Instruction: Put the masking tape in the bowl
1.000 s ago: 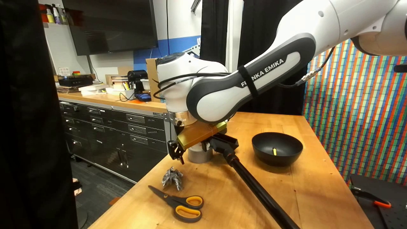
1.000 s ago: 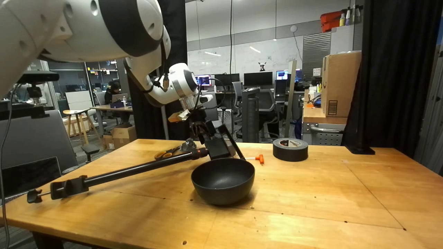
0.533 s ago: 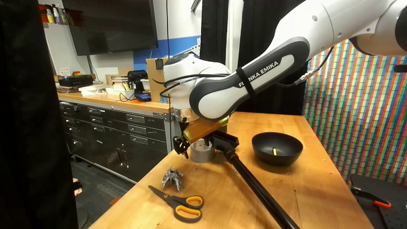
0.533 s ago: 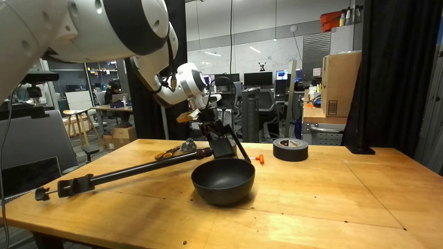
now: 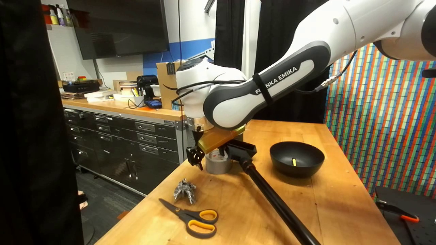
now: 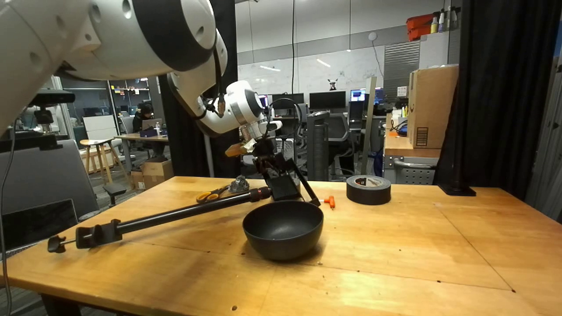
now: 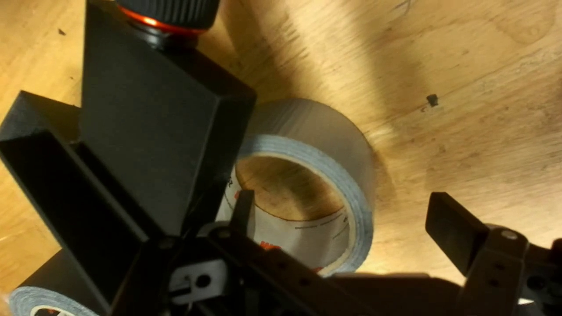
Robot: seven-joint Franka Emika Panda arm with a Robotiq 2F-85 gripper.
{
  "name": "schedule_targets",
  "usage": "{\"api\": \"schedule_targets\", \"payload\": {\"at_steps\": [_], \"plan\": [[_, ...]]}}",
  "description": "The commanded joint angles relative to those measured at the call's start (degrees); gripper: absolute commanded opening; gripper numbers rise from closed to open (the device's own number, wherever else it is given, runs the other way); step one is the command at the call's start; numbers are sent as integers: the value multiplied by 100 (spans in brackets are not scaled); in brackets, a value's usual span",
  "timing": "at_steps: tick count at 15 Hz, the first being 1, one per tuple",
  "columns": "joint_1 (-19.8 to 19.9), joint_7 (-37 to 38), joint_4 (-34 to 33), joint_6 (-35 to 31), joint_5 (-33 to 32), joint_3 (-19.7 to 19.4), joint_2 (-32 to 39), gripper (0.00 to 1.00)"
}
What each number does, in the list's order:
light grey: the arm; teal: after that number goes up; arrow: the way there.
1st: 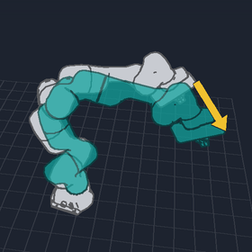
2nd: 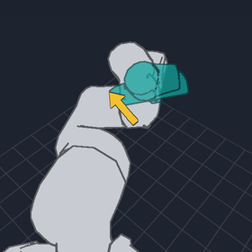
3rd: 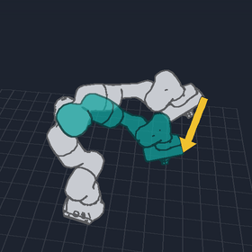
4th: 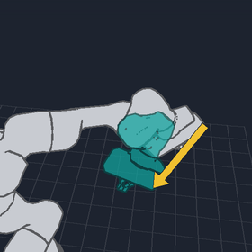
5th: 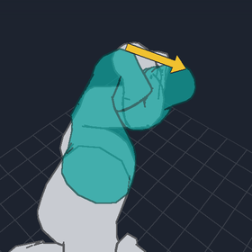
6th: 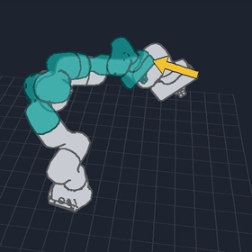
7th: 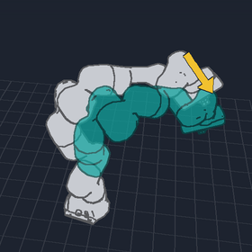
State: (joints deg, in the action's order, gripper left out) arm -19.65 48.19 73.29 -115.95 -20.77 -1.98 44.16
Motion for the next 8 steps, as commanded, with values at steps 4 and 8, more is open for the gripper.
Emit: {"api": "schedule_targets", "payload": {"at_steps": [4,8], "plan": [[108,-299,-141,-77,540,117,154,100],[107,-396,-142,-112,716,83,184,58]]}}
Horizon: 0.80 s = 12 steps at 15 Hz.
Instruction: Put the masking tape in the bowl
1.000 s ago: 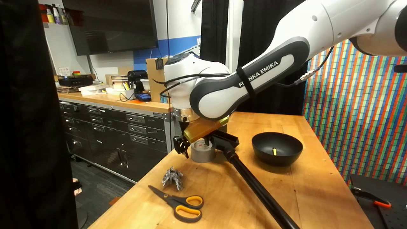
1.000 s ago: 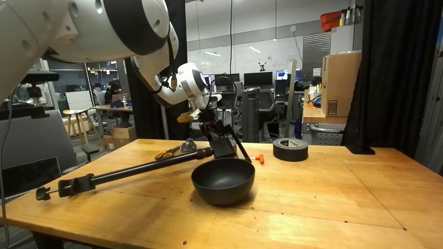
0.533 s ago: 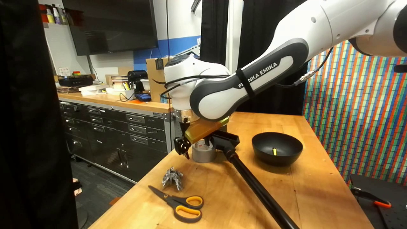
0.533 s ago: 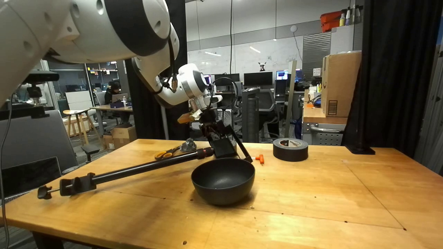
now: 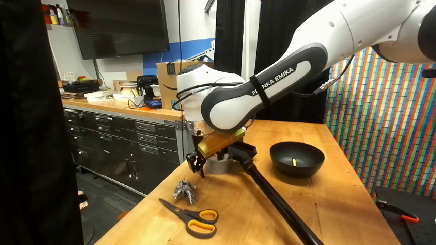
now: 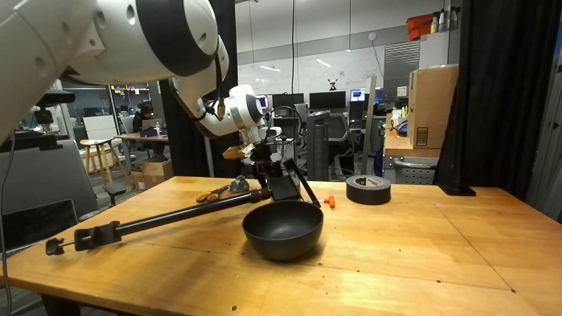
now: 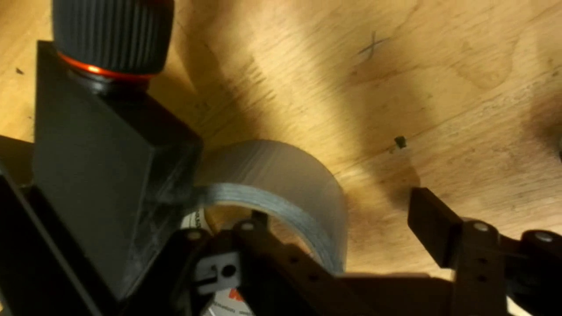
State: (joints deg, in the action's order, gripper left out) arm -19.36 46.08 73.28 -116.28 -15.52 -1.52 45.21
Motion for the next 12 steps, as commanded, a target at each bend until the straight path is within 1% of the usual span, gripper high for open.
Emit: {"api": "schedule_targets", "payload": {"at_steps": [1,4,6,7,9,10,12], "plan": [[82,-196,-136,-78,196,29,69,50],[102,-228,-118,-78,214,16,22,27],[114,-235,-86,-72,204,-1,-46,13],[120,-237,-74,-75,206,-9,-74,10],[121,-235,-30,-68,202,-22,-141,8],[114,-234,11,-36,202,-25,-207,12],[113,-234,156,24,244,-3,-436,12]]}}
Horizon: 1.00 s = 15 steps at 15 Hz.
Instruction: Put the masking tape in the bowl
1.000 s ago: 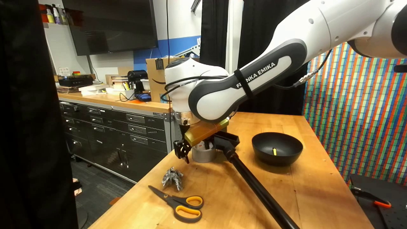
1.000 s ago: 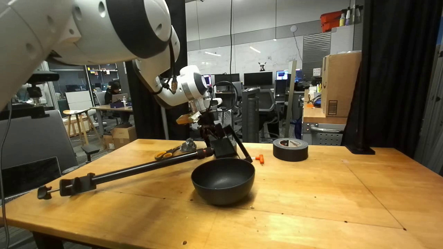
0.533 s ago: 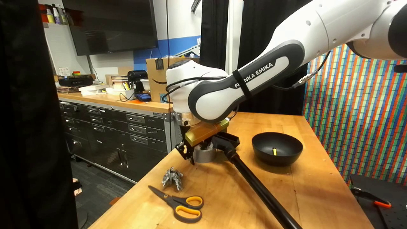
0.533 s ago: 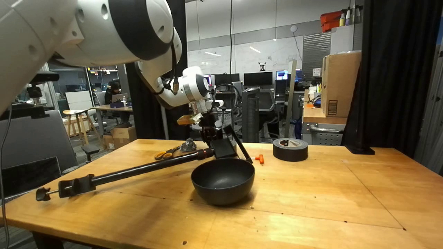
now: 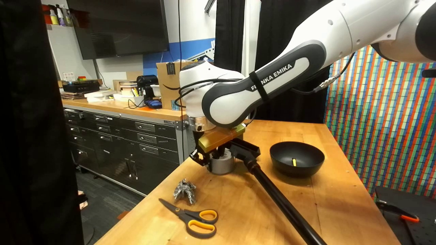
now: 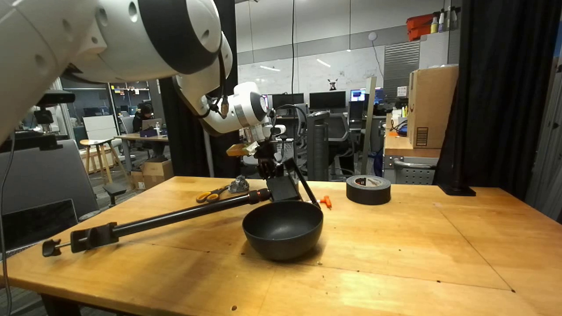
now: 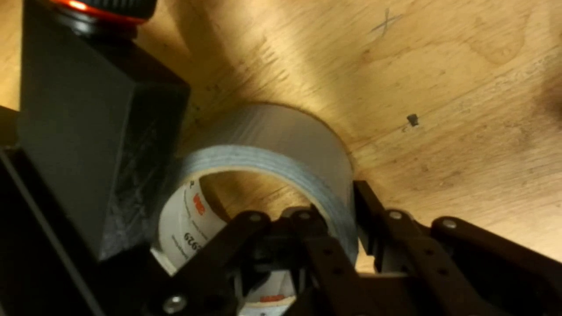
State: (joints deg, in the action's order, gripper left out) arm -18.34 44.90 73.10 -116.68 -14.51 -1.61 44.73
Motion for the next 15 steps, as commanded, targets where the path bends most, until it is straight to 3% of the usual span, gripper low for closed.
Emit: {"api": "schedule_targets", "payload": {"at_steps": [1,8,15], "plan": [[5,-98,235,96,157,10,-501,12],[16,53,853,234,283,106,-1813,12],[504,264,2468,10,421,90,-3526,12]]}}
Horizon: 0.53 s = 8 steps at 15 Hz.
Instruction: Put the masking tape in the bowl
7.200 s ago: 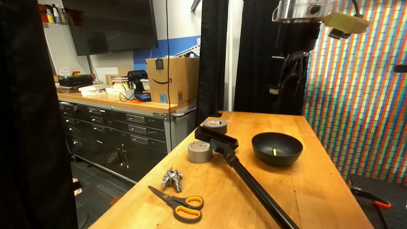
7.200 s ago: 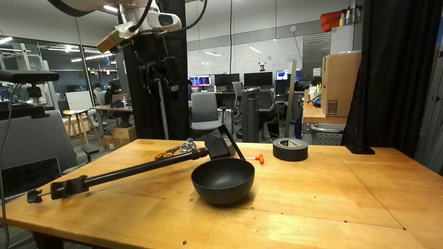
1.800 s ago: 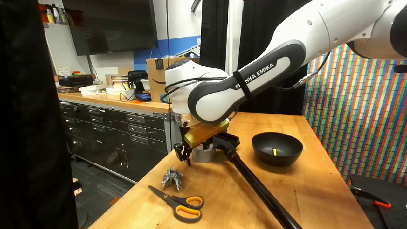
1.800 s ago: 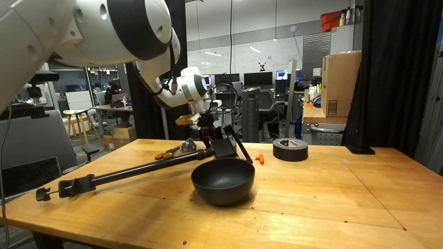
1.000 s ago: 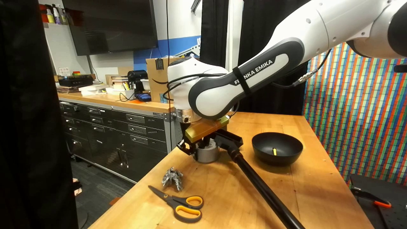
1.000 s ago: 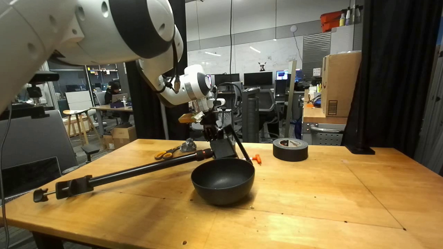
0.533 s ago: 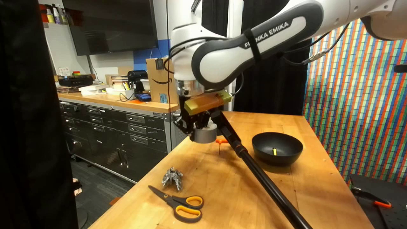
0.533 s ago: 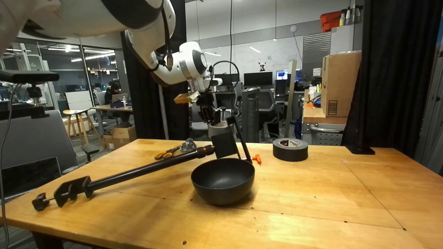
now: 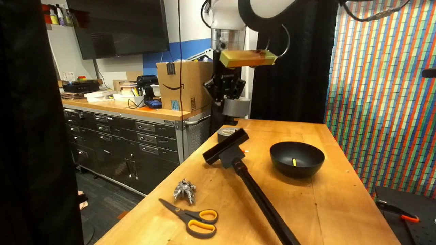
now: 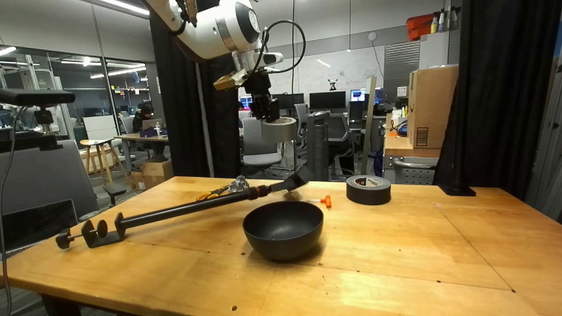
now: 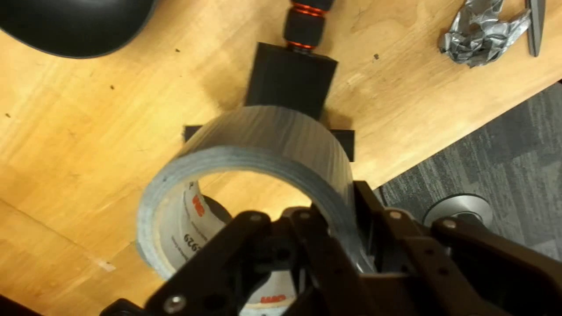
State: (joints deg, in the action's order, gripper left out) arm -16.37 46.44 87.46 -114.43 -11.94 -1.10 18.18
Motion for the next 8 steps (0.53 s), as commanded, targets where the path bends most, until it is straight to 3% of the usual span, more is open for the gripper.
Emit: {"api": "schedule_targets", "payload": {"at_steps": [1,8], "plan": [[438,118,1305,-228,217,30,-1066,12],[1231,-59,2728,-149,716,-18,-1818,12]]}}
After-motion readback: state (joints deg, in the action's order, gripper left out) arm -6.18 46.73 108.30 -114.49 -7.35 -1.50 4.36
